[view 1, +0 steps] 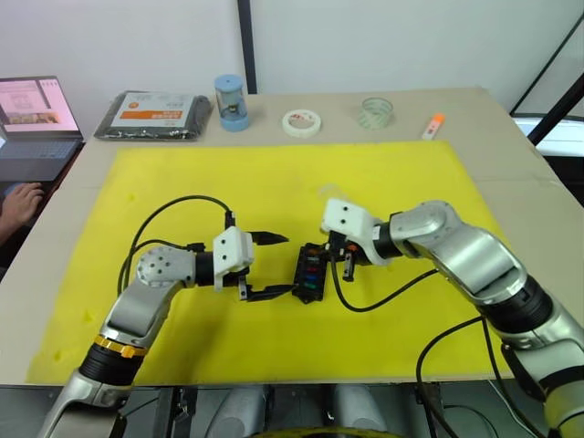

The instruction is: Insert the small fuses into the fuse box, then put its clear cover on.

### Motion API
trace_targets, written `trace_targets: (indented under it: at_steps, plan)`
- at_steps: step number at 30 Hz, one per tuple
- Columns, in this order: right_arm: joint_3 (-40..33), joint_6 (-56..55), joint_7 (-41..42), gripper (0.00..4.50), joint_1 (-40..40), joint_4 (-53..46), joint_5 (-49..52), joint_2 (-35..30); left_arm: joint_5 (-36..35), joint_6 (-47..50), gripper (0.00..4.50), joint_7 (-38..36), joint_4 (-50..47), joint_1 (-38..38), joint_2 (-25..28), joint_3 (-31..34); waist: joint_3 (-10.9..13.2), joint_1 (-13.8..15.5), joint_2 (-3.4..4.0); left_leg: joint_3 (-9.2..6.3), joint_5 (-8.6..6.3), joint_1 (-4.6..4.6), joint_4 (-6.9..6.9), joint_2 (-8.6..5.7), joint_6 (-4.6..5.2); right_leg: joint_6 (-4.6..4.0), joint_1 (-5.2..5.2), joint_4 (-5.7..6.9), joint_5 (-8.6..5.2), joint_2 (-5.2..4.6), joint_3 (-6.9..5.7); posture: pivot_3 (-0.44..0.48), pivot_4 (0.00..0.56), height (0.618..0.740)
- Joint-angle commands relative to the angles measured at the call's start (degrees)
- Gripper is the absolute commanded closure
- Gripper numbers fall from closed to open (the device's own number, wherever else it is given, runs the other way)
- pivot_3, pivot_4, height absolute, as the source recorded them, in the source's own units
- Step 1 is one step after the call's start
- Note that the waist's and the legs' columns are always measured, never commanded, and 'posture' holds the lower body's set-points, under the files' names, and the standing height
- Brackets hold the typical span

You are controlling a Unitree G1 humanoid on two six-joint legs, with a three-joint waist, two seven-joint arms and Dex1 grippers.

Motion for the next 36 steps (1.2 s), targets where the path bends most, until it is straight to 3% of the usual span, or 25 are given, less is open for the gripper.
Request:
trace_targets:
  at_steps: [1,10,13,18,36]
  plan:
    - [-0.68,0.73,-0.49,4.5,0.55,-1.76,0.65,0.04,-0.07,-1.33,0.05,-0.52,-1.44,0.09,0.41,-0.02,0.0,0.01,0.0,0.0,0.0,0.0,0.0,0.0,0.0,0.0,0.0,0.0,0.0,0.0,0.0,0.0,0.15,0.74]
    - [0.45,-0.69,-1.01,4.5,0.2,-0.65,-0.17,0.29,0.49,-2.28,0.05,-1.18,0.78,-0.96,0.24,0.07,0.0,-0.02,0.0,0.0,0.0,0.0,0.0,0.0,0.0,0.0,0.0,0.0,0.0,0.0,0.0,0.0,0.15,0.74]
    - [0.28,-1.28,-1.09,3.86,-0.03,-0.31,-0.26,0.53,0.54,-2.48,0.0,-1.29,0.98,-0.91,0.23,0.07,0.0,-0.02,0.0,0.0,0.0,0.0,0.0,0.0,0.0,0.0,0.0,0.0,0.0,0.0,0.0,0.0,0.15,0.74]
    - [-0.93,-2.29,-0.9,2.19,-0.04,-0.3,0.29,0.78,0.55,-3.0,0.0,-1.41,1.12,-0.26,0.42,0.11,0.0,-0.03,0.0,0.0,0.0,0.0,-0.01,0.0,0.0,0.0,0.0,-0.01,0.0,0.0,0.0,0.0,0.15,0.74]
    - [-3.52,-6.76,1.21,2.19,0.23,-0.35,1.99,-0.22,-0.14,-0.92,0.0,-1.73,0.38,-2.3,0.79,0.35,0.01,-0.04,0.01,0.0,0.0,-0.01,0.0,0.0,0.0,0.0,-0.01,-0.01,0.0,0.0,-0.01,0.0,0.15,0.74]
